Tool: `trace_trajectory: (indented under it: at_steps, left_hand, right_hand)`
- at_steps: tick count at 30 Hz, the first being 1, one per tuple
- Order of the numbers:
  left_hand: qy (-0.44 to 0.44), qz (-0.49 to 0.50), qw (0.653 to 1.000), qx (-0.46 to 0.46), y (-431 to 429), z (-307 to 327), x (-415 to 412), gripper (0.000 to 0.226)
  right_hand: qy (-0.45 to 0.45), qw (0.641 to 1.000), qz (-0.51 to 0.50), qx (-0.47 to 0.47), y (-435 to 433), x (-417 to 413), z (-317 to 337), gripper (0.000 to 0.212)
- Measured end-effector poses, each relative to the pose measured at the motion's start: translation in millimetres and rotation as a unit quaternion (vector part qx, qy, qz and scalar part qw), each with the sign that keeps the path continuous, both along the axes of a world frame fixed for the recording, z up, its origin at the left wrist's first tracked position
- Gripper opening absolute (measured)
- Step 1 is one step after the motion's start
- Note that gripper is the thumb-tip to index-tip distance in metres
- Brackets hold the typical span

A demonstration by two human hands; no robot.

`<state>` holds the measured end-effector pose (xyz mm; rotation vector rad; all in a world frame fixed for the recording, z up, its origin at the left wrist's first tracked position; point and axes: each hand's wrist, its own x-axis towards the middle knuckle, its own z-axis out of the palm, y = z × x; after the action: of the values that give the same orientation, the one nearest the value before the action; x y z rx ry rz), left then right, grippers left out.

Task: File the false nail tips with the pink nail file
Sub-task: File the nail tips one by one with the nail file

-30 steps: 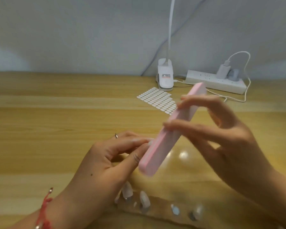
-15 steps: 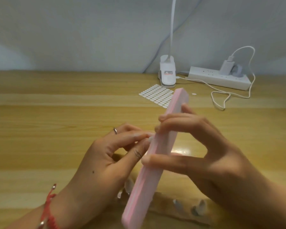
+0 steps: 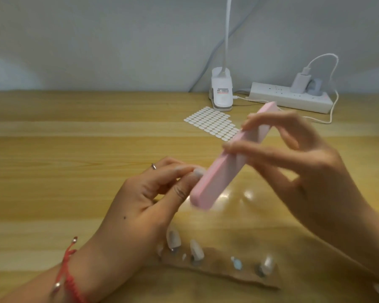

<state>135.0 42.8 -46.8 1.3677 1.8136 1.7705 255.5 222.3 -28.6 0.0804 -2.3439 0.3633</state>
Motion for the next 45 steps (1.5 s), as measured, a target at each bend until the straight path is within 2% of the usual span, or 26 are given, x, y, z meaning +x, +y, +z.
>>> trace_trajectory:
  at_steps: [4, 7, 9, 13, 18, 22, 27, 30, 32, 36, 39, 41, 45]
  left_hand:
    - [-0.001, -0.003, 1.000, 0.007, 0, 0, 1, 0.019]
    - [0.033, -0.004, 0.999, 0.009, -2, 1, 2, 0.022]
    - [0.044, 0.000, 0.999, 0.013, -3, 0, 3, 0.023]
    - [0.042, 0.031, 0.998, 0.019, -2, -2, 2, 0.026]
    - [0.116, 0.075, 0.990, 0.023, -4, -3, 0, 0.025]
    - [0.167, 0.108, 0.980, 0.016, -5, -2, 0, 0.032]
    - [0.226, 0.127, 0.966, -0.009, -9, -2, -1, 0.033]
    - [0.216, 0.140, 0.966, -0.007, -7, -3, 1, 0.030]
    - [0.218, 0.144, 0.965, -0.007, -7, -2, 0, 0.034]
    - [0.248, 0.124, 0.961, -0.005, -9, -3, 0, 0.026]
    - [0.214, 0.143, 0.966, 0.006, -6, -2, 1, 0.034]
    - [0.210, 0.146, 0.967, 0.009, -6, -2, 0, 0.037]
    - [0.208, 0.128, 0.970, -0.006, -8, -2, 2, 0.027]
  right_hand:
    - [-0.021, 0.992, 0.095, 0.075, -23, 5, -7, 0.042]
    - [0.006, 0.999, 0.032, 0.000, -2, 0, 2, 0.033]
    - [0.007, 1.000, 0.007, -0.020, 2, 0, 3, 0.036]
    - [-0.031, 0.991, 0.115, 0.059, -17, 4, -4, 0.046]
    - [-0.015, 1.000, 0.019, -0.004, 2, 2, 4, 0.036]
    - [-0.034, 0.992, 0.091, 0.082, -21, 7, -4, 0.045]
    - [-0.010, 0.999, 0.014, 0.037, -1, 3, 4, 0.037]
    - [-0.023, 0.992, 0.085, 0.094, -12, 6, -5, 0.041]
    - [-0.024, 0.988, 0.097, 0.119, -16, 5, -7, 0.043]
    - [0.000, 1.000, 0.023, 0.013, 0, 1, 2, 0.036]
    - [-0.019, 0.993, 0.093, 0.074, -13, 4, -3, 0.041]
    - [-0.025, 0.990, 0.102, 0.097, -18, 3, -5, 0.042]
    - [0.010, 1.000, 0.013, 0.005, -4, 2, 2, 0.035]
